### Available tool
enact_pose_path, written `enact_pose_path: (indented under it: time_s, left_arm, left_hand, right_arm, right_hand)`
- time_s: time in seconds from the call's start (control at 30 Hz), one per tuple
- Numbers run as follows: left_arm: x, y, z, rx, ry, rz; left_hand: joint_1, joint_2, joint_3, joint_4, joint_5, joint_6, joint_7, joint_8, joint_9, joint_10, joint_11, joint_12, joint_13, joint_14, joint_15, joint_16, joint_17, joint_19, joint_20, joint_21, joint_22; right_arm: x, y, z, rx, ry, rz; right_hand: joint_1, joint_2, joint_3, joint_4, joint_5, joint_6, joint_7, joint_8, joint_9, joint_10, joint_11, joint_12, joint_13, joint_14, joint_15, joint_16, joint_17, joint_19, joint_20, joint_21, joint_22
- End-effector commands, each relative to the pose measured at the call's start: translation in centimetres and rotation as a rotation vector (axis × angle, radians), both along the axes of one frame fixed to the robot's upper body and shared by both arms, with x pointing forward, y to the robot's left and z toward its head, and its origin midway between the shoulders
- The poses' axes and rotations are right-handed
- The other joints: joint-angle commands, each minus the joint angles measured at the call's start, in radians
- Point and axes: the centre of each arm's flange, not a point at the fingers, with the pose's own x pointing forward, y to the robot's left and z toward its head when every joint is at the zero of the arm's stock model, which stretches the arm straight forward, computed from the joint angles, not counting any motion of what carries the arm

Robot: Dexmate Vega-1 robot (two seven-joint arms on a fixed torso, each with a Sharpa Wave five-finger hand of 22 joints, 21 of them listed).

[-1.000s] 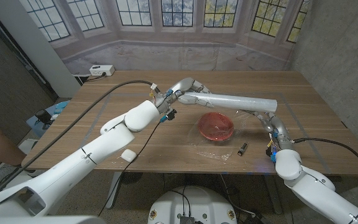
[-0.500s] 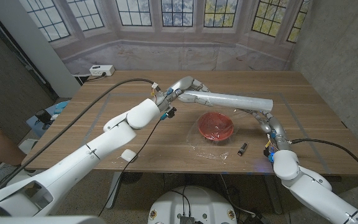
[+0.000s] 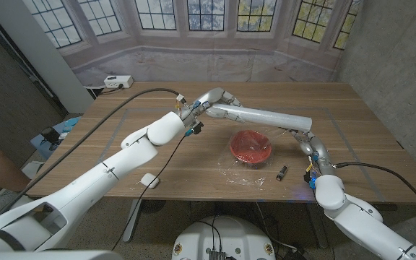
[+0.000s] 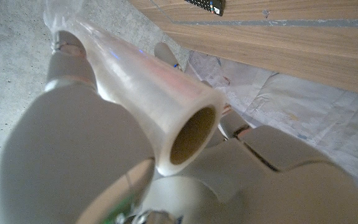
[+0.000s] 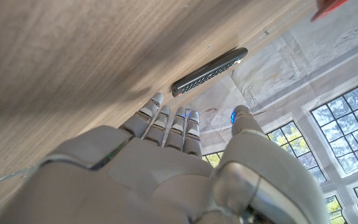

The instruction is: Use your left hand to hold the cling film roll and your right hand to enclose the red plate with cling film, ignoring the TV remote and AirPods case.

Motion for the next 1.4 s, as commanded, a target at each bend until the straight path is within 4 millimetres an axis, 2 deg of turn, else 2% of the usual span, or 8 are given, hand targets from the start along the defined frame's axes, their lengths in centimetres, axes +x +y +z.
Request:
enact_pose_path:
  time_s: [0.03,0.8,1.4]
  left_arm:
    - [1.3,0.3,0.1,0.015,-0.013,0.002]
    - [2.3,0.3,0.0,0.026,-0.058,-0.017]
    - [3.4,0.6,0.3,0.051,-0.097,-0.030]
  left_hand:
    - [0.321,0.328,0.000,-0.001,0.006,0.004,-0.007,0.004,0.005,0.002,0.001,-0.003,0.003,-0.005,0.001,-0.003,0.002,0.004,-0.003,0.001,0.002]
    - [0.319,0.329,-0.001,0.000,0.005,0.005,-0.008,0.005,0.004,0.002,-0.001,-0.003,0.003,-0.002,0.002,-0.002,0.001,0.008,-0.008,0.003,0.003]
    - [0.319,0.330,-0.001,0.000,0.004,0.004,-0.010,0.004,0.004,0.001,0.000,-0.003,0.005,-0.005,0.001,-0.004,0.000,0.009,-0.009,0.003,0.003]
  right_arm:
    - [-1.6,1.2,0.9,-0.018,-0.038,0.008]
    - [-5.4,2.9,0.9,-0.039,-0.011,0.028]
    - [-9.9,5.0,0.9,-0.053,-0.004,0.046]
  right_hand:
    - [0.009,0.002,0.005,0.003,0.004,0.006,-0.001,0.003,0.003,0.007,0.002,-0.001,0.004,0.011,-0.060,-0.001,0.002,0.009,-0.030,-0.002,0.001]
    - [0.005,0.000,0.003,0.005,0.003,0.004,-0.001,0.002,0.003,0.005,-0.002,-0.002,0.003,0.009,-0.059,-0.002,0.003,0.006,-0.036,-0.003,0.001]
    - [0.004,0.000,0.002,0.006,0.003,0.007,-0.003,0.002,0.003,0.005,-0.008,-0.002,0.004,0.009,-0.060,-0.002,0.003,0.003,-0.044,-0.004,0.001]
